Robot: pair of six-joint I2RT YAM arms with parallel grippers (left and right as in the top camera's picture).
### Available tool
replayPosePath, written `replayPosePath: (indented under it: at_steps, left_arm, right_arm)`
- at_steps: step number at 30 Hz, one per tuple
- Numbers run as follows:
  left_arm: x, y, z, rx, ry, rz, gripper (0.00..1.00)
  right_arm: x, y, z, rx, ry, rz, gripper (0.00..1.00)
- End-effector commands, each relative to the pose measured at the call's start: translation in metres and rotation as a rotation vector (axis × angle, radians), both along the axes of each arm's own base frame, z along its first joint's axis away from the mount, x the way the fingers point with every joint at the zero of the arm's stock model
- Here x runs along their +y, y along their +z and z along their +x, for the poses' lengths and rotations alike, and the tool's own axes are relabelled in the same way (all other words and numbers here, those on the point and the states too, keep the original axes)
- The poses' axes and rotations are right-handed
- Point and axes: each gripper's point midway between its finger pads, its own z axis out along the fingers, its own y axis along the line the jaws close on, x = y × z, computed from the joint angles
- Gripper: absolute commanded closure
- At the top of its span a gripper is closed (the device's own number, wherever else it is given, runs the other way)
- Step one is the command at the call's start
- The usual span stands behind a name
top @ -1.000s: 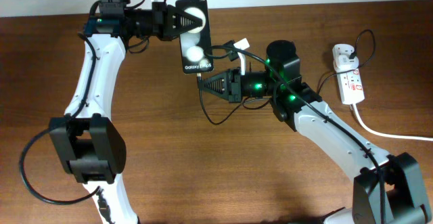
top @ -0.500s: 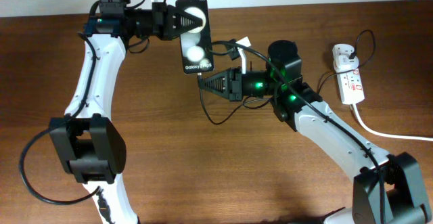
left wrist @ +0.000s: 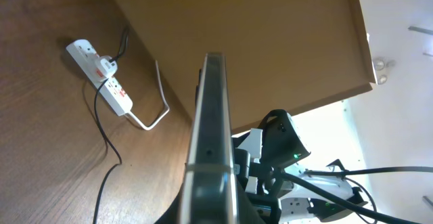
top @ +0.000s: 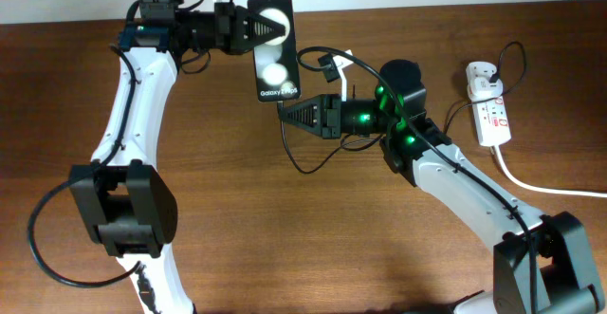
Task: Plug charger to phone and switch on socket
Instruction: 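Push the cable plug into the phone's bottom port held by the left gripper, then lower the plugged phone onto the table with the left gripper and release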
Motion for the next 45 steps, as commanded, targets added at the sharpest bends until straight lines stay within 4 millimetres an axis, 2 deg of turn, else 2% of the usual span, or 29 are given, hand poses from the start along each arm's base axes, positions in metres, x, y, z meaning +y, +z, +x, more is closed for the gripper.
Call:
replayPosePath:
  at_steps: [1, 2, 6, 10, 12, 14, 15, 16, 17, 19, 22, 25, 27, 30, 31, 34, 36, 37, 39, 41, 42, 45]
  left_arm:
    - [-0.015, 0.007, -0.014, -0.04, -0.065, -0.027, 1.0]
    - [-0.014, 0.006, -0.012, -0.04, -0.058, -0.023, 1.0]
    - [-0.003, 0.004, -0.005, -0.042, -0.022, -0.012, 1.0]
    - [0.023, 0.003, 0.008, -0.074, 0.044, -0.003, 1.0]
    - [0.026, -0.007, 0.018, -0.085, 0.107, 0.048, 1.0]
    - [0.029, -0.044, 0.032, -0.038, 0.21, 0.192, 1.0]
    - [0.035, -0.08, 0.038, 0.026, 0.273, 0.328, 1.0]
    - [0.041, -0.127, 0.038, 0.137, 0.321, 0.497, 1.0]
    - [0.037, -0.142, 0.034, 0.169, 0.3, 0.522, 1.0]
    - [0.015, -0.2, 0.026, 0.259, 0.211, 0.564, 1.0]
    - [0.008, -0.261, 0.021, 0.363, 0.169, 0.625, 1.0]
    - [0.028, -0.294, 0.017, 0.391, 0.214, 0.804, 1.0]
    - [0.036, -0.308, 0.017, 0.378, 0.235, 0.906, 1.0]
    - [0.025, -0.322, 0.009, 0.397, 0.2, 0.918, 1.0]
    - [0.023, -0.327, 0.006, 0.404, 0.189, 0.928, 0.97]
    - [0.023, -0.328, 0.004, 0.411, 0.184, 0.937, 0.79]
    - [0.023, -0.328, 0.003, 0.412, 0.184, 0.938, 0.62]
    - [0.027, -0.33, 0.003, 0.422, 0.198, 0.961, 0.56]
    - [0.035, -0.331, 0.003, 0.439, 0.216, 1.008, 0.54]
    - [0.066, -0.324, 0.011, 0.41, 0.279, 1.183, 0.53]
    - [0.08, -0.319, 0.015, 0.389, 0.309, 1.268, 0.48]
    - [0.106, -0.302, 0.025, 0.339, 0.373, 1.408, 0.4]
  right_arm:
    - [-0.012, 0.022, 0.03, -0.082, -0.14, 0.018, 0.96]
    - [-0.011, 0.022, 0.028, -0.081, -0.128, 0.019, 0.95]
    - [-0.008, 0.014, 0.011, -0.042, -0.033, 0.005, 0.81]
    - [-0.007, 0.013, 0.0, -0.029, 0.031, 0.009, 0.66]
    - [-0.008, -0.002, -0.002, -0.008, 0.032, -0.032, 0.63]
    - [-0.011, -0.026, -0.007, 0.044, 0.035, -0.102, 0.6]
    - [-0.014, -0.041, -0.006, 0.085, 0.007, -0.152, 0.6]
    - [-0.016, -0.047, -0.006, 0.096, -0.007, -0.174, 0.59]
    - [-0.017, -0.05, -0.005, 0.106, -0.015, -0.182, 0.59]
    - [-0.018, -0.053, -0.003, 0.115, -0.031, -0.195, 0.59]
    - [-0.022, -0.066, -0.006, 0.158, -0.048, -0.241, 0.59]
    - [-0.026, -0.077, -0.003, 0.194, -0.089, -0.284, 0.59]
    - [-0.026, -0.077, -0.002, 0.193, -0.091, -0.285, 0.59]
    - [-0.026, -0.077, -0.003, 0.194, -0.091, -0.285, 0.59]
    - [-0.026, -0.077, -0.003, 0.194, -0.09, -0.285, 0.59]
    - [-0.026, -0.078, -0.003, 0.197, -0.09, -0.286, 0.59]
    - [-0.026, -0.078, -0.003, 0.197, -0.09, -0.286, 0.59]
    - [-0.026, -0.078, -0.003, 0.198, -0.089, -0.286, 0.59]
    - [-0.026, -0.078, -0.004, 0.203, -0.086, -0.286, 0.59]
    - [-0.026, -0.078, -0.004, 0.199, -0.085, -0.288, 0.58]
    - [-0.026, -0.078, -0.004, 0.197, -0.085, -0.289, 0.58]
    - [-0.028, -0.083, -0.005, 0.169, -0.082, -0.314, 0.58]
